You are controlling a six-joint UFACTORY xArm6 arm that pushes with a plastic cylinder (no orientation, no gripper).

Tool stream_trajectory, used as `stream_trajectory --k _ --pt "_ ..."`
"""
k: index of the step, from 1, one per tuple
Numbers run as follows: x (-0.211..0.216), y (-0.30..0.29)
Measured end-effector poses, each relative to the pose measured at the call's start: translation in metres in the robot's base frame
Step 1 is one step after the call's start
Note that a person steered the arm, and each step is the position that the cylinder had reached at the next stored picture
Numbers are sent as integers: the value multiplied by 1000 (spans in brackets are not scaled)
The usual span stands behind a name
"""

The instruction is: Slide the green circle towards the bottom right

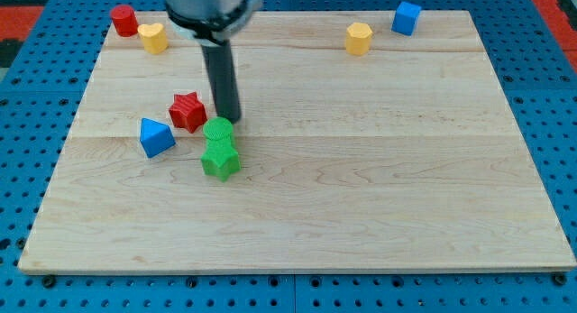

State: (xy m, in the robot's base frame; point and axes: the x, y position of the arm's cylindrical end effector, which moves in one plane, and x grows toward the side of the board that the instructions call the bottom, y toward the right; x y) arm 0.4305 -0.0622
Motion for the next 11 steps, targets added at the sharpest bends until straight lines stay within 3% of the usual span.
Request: stream_trajectory --k 2,3,5,6,7,9,11 --pt "39 48" --pt "11 46" --pt "-16 -43" --pt "10 -62" --pt "30 -23" --pt "37 110" --pt "26 152"
